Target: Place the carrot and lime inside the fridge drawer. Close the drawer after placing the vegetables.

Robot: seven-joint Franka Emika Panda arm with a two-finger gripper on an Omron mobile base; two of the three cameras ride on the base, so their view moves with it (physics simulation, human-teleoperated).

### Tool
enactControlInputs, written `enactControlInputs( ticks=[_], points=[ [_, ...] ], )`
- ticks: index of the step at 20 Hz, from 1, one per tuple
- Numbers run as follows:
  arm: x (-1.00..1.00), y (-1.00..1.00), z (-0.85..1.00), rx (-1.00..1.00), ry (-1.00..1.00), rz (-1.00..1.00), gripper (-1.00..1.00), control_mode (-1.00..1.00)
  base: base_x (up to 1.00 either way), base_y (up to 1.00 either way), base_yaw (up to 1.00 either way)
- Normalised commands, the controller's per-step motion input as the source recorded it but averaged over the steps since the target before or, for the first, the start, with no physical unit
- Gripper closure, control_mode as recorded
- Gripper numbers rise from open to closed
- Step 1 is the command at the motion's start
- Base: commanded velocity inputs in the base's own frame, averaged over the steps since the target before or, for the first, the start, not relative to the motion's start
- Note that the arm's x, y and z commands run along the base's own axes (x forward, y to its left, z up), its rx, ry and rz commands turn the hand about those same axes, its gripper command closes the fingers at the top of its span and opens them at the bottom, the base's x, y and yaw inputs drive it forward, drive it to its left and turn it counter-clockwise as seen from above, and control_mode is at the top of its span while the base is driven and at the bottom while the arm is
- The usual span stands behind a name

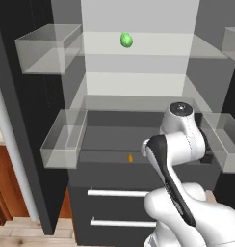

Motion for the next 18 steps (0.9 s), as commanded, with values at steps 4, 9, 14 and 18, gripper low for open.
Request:
enactControlInputs(
  ticks=[4,9,14,18],
  points=[
    [0.77,-0.03,0.82,0.00,0.01,0.00,1.00,-1.00,0.00,0.00,0.00],
    [0.96,0.00,-0.08,0.00,0.01,0.00,1.00,-1.00,0.00,0.00,0.00],
    [0.88,0.00,-0.51,0.00,0.00,0.00,1.00,-1.00,0.00,0.00,0.00],
    [0.67,0.00,-0.67,0.00,0.02,0.00,1.00,-1.00,0.00,0.00,0.00]
  ],
)
